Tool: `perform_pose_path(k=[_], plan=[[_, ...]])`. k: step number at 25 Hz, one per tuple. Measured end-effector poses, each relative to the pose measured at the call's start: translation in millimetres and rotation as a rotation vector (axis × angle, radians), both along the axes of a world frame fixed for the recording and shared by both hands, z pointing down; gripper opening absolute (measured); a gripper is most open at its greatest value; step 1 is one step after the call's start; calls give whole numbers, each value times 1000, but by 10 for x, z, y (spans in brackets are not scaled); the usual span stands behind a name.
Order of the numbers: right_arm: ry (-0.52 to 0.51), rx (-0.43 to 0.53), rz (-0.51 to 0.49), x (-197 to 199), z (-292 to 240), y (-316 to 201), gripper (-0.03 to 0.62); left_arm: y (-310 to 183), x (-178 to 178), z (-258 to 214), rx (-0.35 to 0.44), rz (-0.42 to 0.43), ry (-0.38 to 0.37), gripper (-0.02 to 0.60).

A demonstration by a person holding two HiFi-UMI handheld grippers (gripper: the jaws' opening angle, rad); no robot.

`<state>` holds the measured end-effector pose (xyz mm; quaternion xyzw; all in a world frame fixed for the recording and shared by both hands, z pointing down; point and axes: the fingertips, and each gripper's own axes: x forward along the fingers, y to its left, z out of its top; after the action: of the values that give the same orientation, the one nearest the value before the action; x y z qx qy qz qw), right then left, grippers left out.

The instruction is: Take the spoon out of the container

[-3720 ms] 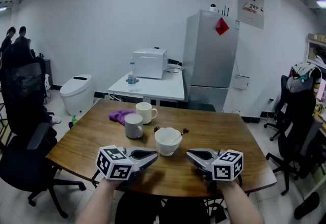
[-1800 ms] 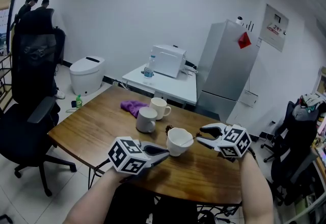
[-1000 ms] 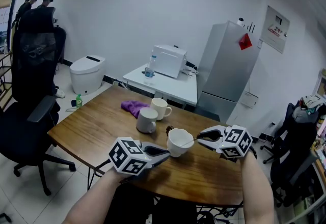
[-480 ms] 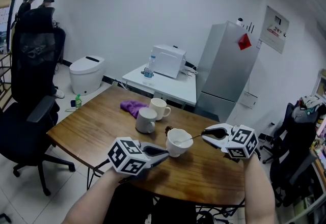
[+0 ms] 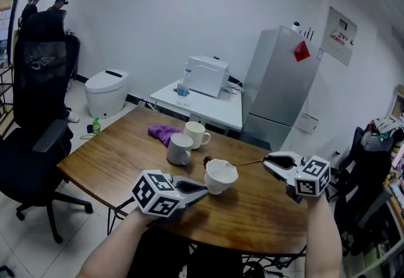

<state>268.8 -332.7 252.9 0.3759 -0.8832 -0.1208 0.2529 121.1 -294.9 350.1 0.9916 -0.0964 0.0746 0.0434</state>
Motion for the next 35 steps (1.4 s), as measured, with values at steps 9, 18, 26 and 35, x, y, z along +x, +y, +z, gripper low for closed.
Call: perform_pose_path(k=[9, 18, 26, 35], plan=[[-108, 30, 103, 492, -86, 27, 72, 1, -2, -5, 0, 0, 0, 12], [-141, -10, 215, 999, 220, 45, 72, -1, -2, -5, -1, 0, 0, 12], [-125, -40, 266, 1190, 469, 82, 72, 10, -6, -17, -2, -1, 0, 12], [120, 77, 409, 1462, 642, 50, 72, 6, -11, -21, -1, 1, -2, 12]])
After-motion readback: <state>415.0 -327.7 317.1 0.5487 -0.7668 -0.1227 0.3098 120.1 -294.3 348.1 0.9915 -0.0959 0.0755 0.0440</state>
